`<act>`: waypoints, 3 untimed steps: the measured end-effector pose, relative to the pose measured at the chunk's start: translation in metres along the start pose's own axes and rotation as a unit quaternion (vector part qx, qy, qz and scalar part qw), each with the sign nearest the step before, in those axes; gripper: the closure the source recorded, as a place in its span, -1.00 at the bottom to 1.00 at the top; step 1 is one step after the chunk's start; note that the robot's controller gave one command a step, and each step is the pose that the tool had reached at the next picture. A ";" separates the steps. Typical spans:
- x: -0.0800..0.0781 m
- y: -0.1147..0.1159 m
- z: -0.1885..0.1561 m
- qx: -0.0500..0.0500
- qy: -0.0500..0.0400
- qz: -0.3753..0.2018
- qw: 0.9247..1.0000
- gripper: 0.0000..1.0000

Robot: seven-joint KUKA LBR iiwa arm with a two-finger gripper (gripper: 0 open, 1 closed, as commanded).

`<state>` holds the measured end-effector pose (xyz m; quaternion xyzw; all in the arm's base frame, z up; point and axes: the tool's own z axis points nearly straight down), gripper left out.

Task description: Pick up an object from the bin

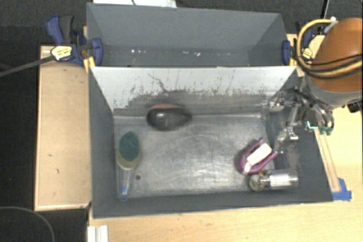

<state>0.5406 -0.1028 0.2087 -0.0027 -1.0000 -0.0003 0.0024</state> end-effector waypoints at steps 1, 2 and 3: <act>0.042 -0.002 0.124 0.001 -0.007 -0.162 0.987 -1.00; 0.043 -0.002 0.123 0.001 -0.006 -0.164 0.986 1.00; 0.044 -0.013 -0.059 0.002 -0.007 -0.139 0.990 1.00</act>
Offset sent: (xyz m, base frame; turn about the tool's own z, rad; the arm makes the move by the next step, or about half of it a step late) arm -0.0449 -0.0028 -0.1234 -0.3266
